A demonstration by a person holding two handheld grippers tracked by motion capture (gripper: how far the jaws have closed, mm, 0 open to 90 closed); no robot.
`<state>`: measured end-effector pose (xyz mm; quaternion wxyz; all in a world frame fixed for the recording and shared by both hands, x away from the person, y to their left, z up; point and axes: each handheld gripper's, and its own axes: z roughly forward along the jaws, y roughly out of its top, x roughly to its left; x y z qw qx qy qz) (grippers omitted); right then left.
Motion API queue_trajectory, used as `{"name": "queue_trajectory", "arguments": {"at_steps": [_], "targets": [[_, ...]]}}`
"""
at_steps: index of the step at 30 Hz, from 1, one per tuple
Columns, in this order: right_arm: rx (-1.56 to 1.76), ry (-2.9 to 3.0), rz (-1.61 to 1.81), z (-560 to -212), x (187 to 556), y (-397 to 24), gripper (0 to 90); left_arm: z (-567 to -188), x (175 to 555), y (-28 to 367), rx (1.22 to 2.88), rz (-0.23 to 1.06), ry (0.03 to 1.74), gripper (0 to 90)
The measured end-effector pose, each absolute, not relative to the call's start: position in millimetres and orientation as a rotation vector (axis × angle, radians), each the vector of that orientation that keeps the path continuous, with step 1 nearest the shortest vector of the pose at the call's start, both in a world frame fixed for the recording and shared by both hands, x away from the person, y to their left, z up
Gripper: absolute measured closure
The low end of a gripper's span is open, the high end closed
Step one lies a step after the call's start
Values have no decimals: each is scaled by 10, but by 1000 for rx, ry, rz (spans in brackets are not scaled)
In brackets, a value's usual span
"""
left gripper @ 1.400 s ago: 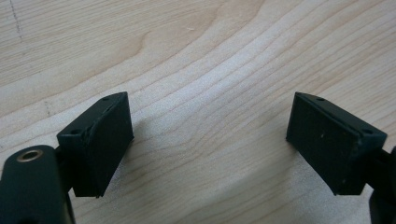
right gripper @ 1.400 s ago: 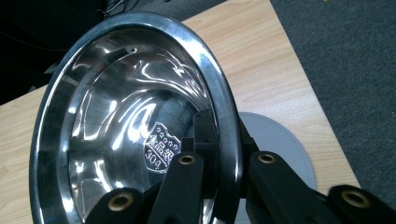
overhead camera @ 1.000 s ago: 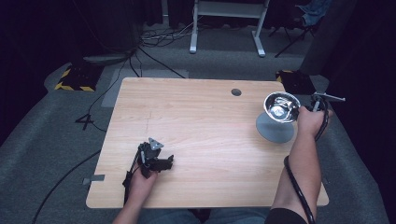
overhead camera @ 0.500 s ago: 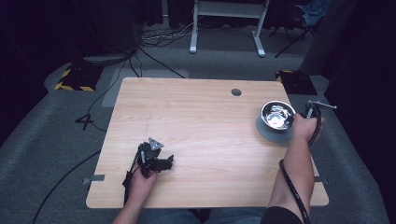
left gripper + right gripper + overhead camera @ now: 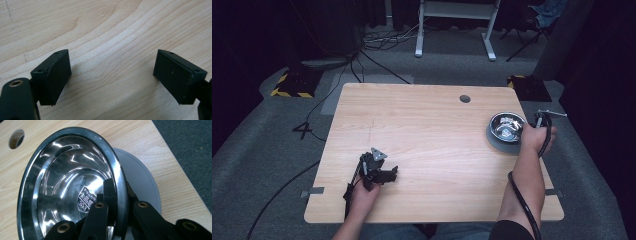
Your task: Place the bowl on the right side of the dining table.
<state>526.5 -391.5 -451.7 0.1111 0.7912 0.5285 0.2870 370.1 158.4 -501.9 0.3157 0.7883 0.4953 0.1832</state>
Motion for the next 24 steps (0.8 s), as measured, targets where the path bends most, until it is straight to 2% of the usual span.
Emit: {"name": "queue_trajectory", "arguments": {"at_steps": [24], "targets": [[2368, 1542, 844, -4612, 5185, -4004, 853, -5019, 3700, 1584, 2076, 483, 1305, 146]]}}
